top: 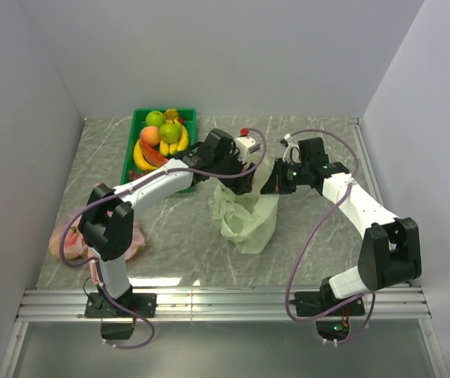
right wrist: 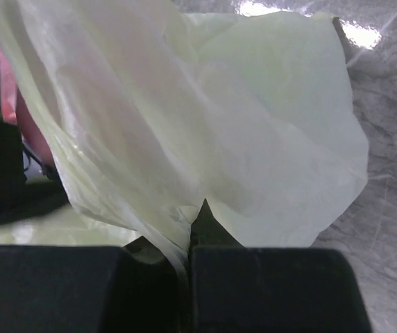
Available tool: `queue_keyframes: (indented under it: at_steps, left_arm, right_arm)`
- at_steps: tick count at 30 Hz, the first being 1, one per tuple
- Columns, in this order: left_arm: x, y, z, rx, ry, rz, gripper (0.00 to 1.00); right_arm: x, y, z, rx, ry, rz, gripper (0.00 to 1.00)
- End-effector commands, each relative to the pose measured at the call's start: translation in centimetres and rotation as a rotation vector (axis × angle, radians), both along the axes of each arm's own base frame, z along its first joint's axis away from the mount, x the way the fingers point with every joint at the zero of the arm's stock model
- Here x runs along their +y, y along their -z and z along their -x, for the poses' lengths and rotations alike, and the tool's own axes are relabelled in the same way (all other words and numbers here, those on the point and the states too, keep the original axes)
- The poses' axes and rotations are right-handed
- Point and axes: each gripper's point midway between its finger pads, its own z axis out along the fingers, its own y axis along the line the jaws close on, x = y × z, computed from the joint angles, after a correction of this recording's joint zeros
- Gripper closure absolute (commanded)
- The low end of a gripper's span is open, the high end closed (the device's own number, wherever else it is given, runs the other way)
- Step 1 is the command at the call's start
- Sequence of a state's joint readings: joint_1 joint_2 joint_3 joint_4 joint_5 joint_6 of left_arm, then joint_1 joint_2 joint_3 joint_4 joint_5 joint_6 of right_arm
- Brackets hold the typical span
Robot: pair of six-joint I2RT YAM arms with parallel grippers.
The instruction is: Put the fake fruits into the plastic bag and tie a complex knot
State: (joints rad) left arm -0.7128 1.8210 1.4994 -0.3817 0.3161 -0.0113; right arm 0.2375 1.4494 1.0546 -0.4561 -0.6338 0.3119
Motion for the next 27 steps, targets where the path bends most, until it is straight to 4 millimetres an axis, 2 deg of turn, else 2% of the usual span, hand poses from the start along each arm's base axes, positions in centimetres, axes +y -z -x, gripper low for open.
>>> queue_keyframes:
  at_steps: [1, 3, 6, 10, 13, 15, 18, 19, 20, 21, 23, 27]
  left_arm:
    - [4.9, -0.6, -3.9, -0.122, -0.172, -0.109, 0.45]
    - [7.0, -0.5, -4.3, -0.139, -0.198, -0.163, 0.46]
    - [7.7, -1.4, -3.6, -0.171, -0.167, -0.167, 0.45]
    - [5.3, -4.5, -1.6, -0.168, -0.061, -0.049, 0.42]
    - [3.2, -6.1, 0.2, -0.146, 0.036, 0.040, 0.39]
    - [1.9, -6.6, 1.5, -0.140, 0.092, 0.068, 0.37]
    - [0.5, -6.2, 2.9, -0.116, 0.150, 0.067, 0.31]
    - [0.0, -6.0, 3.0, -0.106, 0.163, 0.065, 0.26]
    - [0.0, -5.5, 3.5, -0.081, 0.167, 0.049, 0.24]
    - [0.0, -5.3, 3.6, -0.069, 0.174, 0.045, 0.09]
    - [0.0, -5.5, 3.8, -0.056, 0.194, 0.031, 0.01]
    - [0.7, -7.7, 2.8, -0.111, 0.152, 0.057, 0.01]
  right_arm:
    - [-0.9, -2.1, -0.4, -0.095, -0.017, 0.039, 1.00]
    - [-1.4, -1.9, -0.5, -0.096, -0.019, 0.053, 1.00]
    - [-1.4, -1.6, -0.5, -0.096, -0.022, 0.051, 1.00]
    - [-0.7, -1.4, -0.8, -0.081, -0.025, 0.022, 1.00]
    - [-0.3, -1.5, -0.9, -0.087, -0.031, 0.012, 1.00]
    - [0.0, -1.6, -0.9, -0.095, -0.038, 0.012, 1.00]
    - [0.2, -1.9, -1.2, -0.120, -0.041, 0.006, 1.00]
    - [0.1, -2.2, -1.1, -0.138, -0.044, 0.004, 1.00]
    - [0.1, -2.0, -1.1, -0.144, -0.046, 0.006, 1.00]
    - [0.0, -2.0, -1.2, -0.162, -0.048, 0.012, 1.00]
    - [0.0, -2.1, -1.0, -0.188, -0.057, 0.014, 1.00]
    - [0.0, -1.9, -1.1, -0.232, -0.083, 0.019, 1.00]
